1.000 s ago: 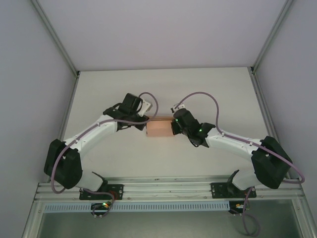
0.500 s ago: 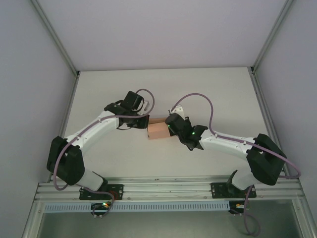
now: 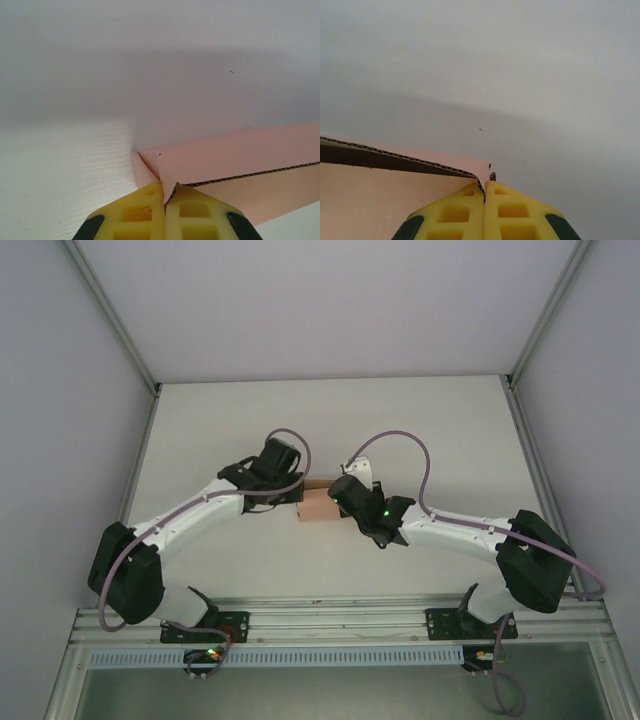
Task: Assemble paper box
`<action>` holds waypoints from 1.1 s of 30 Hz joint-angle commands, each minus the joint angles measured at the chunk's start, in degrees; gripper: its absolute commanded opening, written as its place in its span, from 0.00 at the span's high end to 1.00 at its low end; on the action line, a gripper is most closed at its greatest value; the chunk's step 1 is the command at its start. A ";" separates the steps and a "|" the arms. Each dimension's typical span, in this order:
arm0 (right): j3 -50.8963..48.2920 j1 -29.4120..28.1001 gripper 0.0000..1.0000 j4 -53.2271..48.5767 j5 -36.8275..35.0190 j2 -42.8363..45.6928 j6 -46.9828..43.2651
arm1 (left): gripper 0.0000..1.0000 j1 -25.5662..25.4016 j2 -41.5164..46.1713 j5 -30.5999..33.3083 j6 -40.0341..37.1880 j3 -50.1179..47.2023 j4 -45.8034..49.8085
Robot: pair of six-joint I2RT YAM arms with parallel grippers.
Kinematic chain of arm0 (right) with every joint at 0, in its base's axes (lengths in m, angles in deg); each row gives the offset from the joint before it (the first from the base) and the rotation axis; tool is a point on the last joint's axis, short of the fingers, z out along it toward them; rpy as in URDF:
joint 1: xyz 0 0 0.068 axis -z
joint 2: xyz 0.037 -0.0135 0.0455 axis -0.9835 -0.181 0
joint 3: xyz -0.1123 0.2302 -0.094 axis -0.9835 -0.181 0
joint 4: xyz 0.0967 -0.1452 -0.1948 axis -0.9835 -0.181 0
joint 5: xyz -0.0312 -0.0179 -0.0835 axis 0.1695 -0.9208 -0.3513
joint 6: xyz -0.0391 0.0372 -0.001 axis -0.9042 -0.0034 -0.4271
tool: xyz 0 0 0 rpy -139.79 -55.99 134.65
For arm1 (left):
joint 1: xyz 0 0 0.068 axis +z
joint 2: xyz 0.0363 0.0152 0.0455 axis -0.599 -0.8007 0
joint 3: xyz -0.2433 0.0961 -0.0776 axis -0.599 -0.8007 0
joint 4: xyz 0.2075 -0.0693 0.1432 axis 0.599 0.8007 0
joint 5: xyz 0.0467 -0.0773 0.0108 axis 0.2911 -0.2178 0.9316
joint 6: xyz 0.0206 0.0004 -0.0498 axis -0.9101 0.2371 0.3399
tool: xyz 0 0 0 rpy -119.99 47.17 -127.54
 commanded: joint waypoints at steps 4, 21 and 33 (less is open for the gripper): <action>-2.71 -1.55 1.00 -6.90 2.00 -1.76 2.61 | 0.99 -4.32 1.09 7.05 5.79 -5.80 -0.87; -6.74 -2.73 1.00 -2.32 0.69 -0.14 1.04 | 0.98 -14.11 4.44 18.56 3.40 -19.04 -10.60; -7.58 -2.00 0.76 3.91 6.26 7.39 -1.59 | 1.00 -18.49 8.95 22.69 2.85 -28.73 -20.05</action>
